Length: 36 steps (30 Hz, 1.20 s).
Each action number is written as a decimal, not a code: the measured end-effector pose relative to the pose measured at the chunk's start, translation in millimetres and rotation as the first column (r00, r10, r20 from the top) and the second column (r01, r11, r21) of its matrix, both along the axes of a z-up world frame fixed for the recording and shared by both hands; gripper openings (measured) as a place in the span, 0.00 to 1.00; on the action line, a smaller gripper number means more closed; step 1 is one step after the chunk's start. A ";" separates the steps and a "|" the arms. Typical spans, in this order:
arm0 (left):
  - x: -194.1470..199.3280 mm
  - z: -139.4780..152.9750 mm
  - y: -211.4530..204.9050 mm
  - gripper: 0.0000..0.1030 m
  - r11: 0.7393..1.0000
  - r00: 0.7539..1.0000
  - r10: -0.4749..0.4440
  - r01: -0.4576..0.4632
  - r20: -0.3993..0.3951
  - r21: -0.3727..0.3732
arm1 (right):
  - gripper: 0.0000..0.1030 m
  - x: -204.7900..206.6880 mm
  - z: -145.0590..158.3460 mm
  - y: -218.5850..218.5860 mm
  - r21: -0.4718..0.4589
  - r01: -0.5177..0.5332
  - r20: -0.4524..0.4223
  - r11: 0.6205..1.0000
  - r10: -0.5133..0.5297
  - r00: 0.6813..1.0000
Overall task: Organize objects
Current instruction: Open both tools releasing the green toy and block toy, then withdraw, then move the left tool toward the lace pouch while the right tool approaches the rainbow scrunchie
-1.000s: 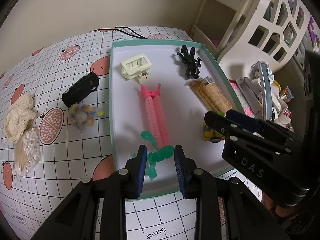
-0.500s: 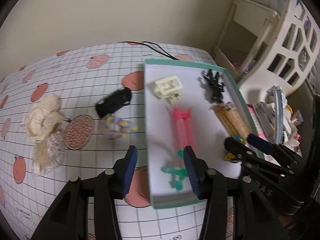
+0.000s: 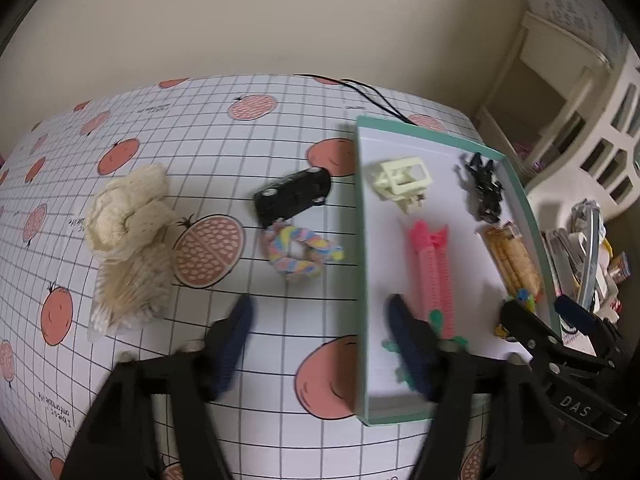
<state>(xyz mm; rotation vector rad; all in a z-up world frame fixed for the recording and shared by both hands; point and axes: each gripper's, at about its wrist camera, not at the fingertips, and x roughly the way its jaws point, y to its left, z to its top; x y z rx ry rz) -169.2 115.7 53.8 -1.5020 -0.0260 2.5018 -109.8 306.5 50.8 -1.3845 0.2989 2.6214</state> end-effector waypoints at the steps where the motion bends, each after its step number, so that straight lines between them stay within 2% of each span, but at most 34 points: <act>1: -0.9 -0.5 -2.8 0.84 1.000 1.000 0.010 -0.010 -0.002 0.003 | 1.00 -0.4 -0.3 -0.4 0.001 -0.001 0.000 1.000 0.001 1.000; 6: -4.3 -1.4 -17.5 0.86 0.998 0.998 0.054 -0.054 -0.010 0.010 | 1.00 -1.6 -2.5 -3.8 0.001 -0.007 0.006 1.000 0.007 1.000; 9: -6.4 -2.1 -25.6 0.98 0.997 0.997 0.078 -0.078 -0.016 0.011 | 1.00 -2.4 -3.7 -6.4 0.004 -0.011 0.009 1.000 0.011 1.000; 15: -11.4 1.4 -49.3 0.98 0.990 0.991 0.133 -0.132 -0.023 0.043 | 1.00 -5.0 -2.0 -13.1 0.006 -0.025 0.006 1.000 0.025 1.000; 19: -15.1 8.4 -68.6 0.98 0.986 0.987 0.156 -0.154 -0.028 0.066 | 1.00 -8.2 15.3 -17.2 -0.005 -0.021 -0.036 1.000 0.020 0.999; 23: -17.8 17.8 -95.8 0.98 0.977 0.979 0.197 -0.192 -0.048 0.091 | 1.00 -14.0 42.5 -25.0 -0.065 -0.021 -0.114 0.998 0.013 0.993; 25: -20.3 19.5 -108.1 0.98 0.974 0.976 0.212 -0.207 -0.048 0.096 | 1.00 -19.4 54.2 -34.6 -0.080 -0.045 -0.144 0.996 0.033 0.989; 29: -26.4 17.5 -131.8 0.98 0.969 0.973 0.231 -0.228 -0.022 0.095 | 1.00 -32.5 71.9 -64.1 -0.051 -0.110 -0.179 0.993 0.099 0.979; 36: -34.5 14.6 -164.5 0.98 0.952 0.961 0.275 -0.275 0.023 0.131 | 1.00 -58.7 78.8 -107.7 -0.074 -0.224 -0.211 0.972 0.204 0.956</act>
